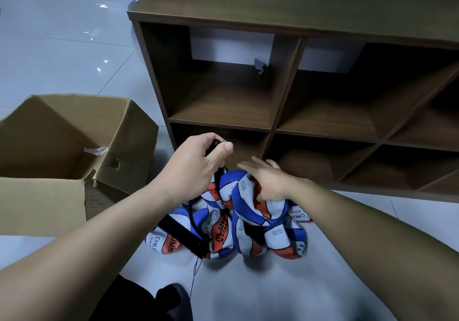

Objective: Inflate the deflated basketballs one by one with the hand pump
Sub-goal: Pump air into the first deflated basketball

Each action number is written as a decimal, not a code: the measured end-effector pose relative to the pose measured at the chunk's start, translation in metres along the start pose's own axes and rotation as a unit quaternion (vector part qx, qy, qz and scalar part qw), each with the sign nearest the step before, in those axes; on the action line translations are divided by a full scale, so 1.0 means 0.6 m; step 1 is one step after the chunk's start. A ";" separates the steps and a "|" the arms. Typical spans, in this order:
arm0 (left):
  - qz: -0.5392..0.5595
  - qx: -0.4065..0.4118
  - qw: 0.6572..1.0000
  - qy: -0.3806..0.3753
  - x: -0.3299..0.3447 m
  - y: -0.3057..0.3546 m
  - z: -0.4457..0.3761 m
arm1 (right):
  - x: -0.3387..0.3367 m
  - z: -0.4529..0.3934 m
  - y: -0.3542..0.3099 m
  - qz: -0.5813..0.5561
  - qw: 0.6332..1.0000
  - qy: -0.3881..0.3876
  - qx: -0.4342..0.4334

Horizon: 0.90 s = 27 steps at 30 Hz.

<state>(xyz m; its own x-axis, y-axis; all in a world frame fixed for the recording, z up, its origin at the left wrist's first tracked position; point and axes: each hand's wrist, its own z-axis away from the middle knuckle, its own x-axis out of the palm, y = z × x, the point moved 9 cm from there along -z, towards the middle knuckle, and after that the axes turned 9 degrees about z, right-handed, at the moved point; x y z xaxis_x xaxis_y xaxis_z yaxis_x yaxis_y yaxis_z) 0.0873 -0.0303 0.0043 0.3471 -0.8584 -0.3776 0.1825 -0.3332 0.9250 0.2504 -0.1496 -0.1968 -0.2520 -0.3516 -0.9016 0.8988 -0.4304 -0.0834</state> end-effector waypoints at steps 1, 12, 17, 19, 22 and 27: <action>-0.004 -0.011 1.000 -0.001 -0.001 -0.004 -0.002 | 0.003 -0.007 0.000 0.011 1.000 -0.007 -0.003; -0.068 -0.060 0.995 -0.032 0.008 -0.019 -0.007 | -0.016 0.004 -0.012 0.112 0.989 0.076 -0.056; -0.066 -0.061 0.995 -0.037 0.024 -0.001 -0.006 | -0.058 0.097 -0.034 0.168 0.969 0.165 -0.077; -0.061 -0.053 0.996 -0.032 0.029 0.007 -0.009 | -0.090 0.149 -0.024 0.118 0.969 0.209 -0.062; -0.031 -0.047 0.998 -0.030 0.038 0.022 -0.010 | -0.141 0.225 -0.001 -0.014 0.978 0.206 -0.004; 0.000 -0.020 0.998 -0.058 0.073 0.080 0.013 | -0.204 0.350 0.021 -0.136 0.957 0.246 0.070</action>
<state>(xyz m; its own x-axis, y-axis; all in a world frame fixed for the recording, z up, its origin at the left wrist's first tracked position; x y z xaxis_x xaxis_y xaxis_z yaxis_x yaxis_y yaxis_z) 0.1040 -0.0870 0.0323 0.2387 -0.8987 -0.3680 0.2197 -0.3192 0.9219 0.2172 -0.2863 0.0018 -0.2396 0.2091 -0.9481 0.7587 -0.5689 -0.3172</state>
